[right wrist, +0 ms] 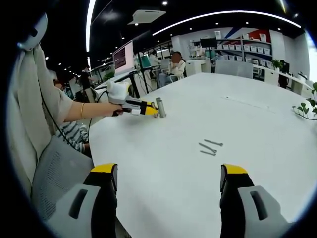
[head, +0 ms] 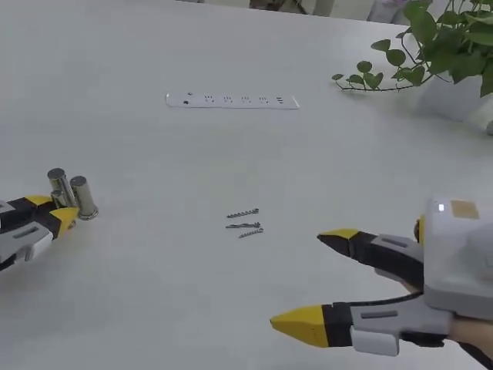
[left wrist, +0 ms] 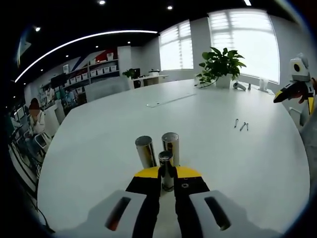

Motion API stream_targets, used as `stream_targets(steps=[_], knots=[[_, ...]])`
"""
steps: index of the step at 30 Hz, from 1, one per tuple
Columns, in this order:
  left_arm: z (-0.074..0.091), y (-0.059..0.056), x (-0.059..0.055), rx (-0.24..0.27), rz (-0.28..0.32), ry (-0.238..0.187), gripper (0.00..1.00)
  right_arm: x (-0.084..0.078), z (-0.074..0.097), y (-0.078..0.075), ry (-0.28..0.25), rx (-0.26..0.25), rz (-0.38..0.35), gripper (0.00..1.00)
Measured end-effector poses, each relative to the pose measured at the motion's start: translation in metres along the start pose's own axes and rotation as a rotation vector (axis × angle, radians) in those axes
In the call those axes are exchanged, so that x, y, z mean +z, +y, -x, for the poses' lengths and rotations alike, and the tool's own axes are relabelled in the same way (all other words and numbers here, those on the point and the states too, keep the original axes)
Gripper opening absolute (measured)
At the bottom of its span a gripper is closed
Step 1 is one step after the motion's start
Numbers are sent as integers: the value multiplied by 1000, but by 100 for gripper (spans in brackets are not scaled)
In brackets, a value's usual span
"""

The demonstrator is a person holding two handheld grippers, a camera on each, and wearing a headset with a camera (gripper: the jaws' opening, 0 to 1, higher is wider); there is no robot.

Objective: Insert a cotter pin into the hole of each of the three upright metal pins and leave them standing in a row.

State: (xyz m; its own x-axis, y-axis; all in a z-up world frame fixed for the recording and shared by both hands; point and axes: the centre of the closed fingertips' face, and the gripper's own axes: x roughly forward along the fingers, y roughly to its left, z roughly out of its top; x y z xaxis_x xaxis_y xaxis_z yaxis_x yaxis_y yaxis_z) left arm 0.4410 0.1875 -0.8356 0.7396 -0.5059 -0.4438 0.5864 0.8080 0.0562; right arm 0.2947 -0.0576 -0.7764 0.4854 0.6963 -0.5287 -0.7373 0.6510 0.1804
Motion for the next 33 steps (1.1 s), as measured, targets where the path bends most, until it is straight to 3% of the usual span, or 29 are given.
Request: stream_targets(steps=[12, 18, 22, 27, 33], knots=[[3, -4, -2, -7, 2, -3, 7, -1, -2, 3, 1, 3, -2, 87], [10, -15, -1, -31, -13, -8, 7, -1, -1, 4, 0, 5, 2, 87], [15, -28, 4, -59, -25, -19, 7, -1, -1, 6, 0, 8, 4, 87], [20, -54, 9, -130, -74, -30, 7, -2, -2, 9, 2, 15, 9, 87], [22, -80, 12, -187, -79, -37, 7, -2, -2, 11, 6, 20, 13, 87]])
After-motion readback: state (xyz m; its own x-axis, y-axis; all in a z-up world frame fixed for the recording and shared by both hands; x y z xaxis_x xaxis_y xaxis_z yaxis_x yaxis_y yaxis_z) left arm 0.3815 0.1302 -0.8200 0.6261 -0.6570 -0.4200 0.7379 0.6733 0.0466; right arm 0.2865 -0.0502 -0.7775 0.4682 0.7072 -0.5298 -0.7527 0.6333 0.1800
